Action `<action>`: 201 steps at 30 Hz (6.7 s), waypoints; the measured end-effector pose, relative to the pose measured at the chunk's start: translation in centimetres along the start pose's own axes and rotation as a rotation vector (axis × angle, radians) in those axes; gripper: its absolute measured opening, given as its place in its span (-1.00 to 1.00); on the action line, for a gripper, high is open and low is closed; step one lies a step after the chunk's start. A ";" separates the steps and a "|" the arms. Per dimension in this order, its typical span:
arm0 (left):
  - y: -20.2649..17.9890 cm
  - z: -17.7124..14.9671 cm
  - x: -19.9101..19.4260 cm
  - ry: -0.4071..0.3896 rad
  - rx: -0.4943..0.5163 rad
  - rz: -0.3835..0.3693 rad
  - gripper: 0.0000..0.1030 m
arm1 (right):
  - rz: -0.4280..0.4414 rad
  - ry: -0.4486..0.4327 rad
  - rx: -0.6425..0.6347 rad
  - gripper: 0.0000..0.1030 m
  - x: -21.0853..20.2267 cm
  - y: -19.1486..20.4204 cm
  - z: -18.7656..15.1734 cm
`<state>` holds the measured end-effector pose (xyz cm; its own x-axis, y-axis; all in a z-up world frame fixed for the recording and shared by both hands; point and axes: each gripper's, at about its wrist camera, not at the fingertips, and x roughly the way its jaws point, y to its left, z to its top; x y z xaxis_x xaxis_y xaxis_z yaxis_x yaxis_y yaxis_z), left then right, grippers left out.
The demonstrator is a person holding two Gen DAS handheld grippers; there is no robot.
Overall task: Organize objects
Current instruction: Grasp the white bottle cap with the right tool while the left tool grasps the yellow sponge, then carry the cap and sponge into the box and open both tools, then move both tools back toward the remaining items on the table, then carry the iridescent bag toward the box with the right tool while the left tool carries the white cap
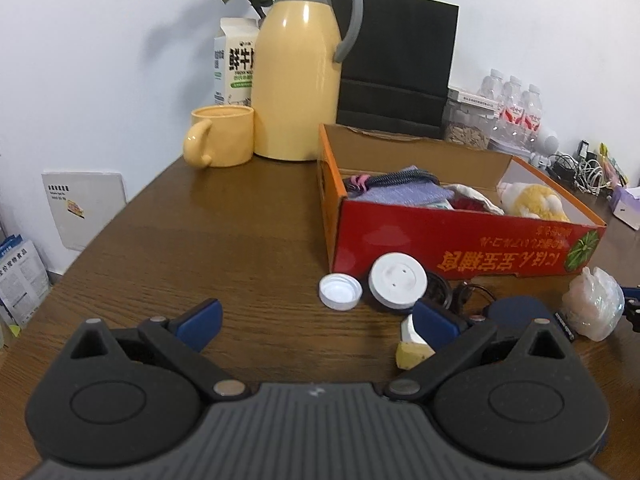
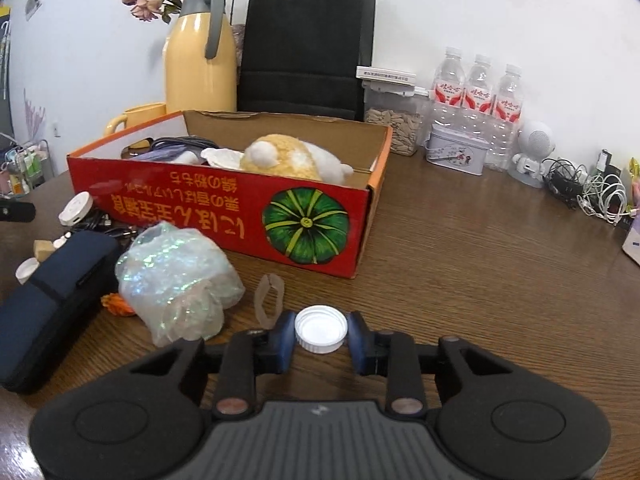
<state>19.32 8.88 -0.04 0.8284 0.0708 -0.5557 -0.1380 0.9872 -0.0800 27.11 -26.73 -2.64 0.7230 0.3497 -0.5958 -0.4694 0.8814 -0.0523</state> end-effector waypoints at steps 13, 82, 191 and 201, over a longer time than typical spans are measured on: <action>-3.0 -1.0 0.9 0.038 0.059 -0.087 1.00 | -0.049 -0.097 0.010 -0.47 -1.7 1.5 0.0; -8.3 12.5 9.0 -0.205 -0.003 -0.087 -0.39 | 0.039 -0.161 0.012 -0.47 9.8 5.3 15.2; -4.8 -3.2 -1.0 0.047 0.036 -0.106 -0.44 | -0.014 -0.067 0.128 -0.06 -0.6 7.7 0.9; -4.7 -3.3 -1.1 0.044 0.026 -0.110 -0.44 | -0.016 -0.130 0.110 -0.22 -1.8 8.1 0.7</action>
<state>17.30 3.69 -1.80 0.8132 -0.0440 -0.5804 -0.0330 0.9921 -0.1213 22.40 -19.96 -1.43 0.7929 0.3670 -0.4864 -0.4041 0.9142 0.0310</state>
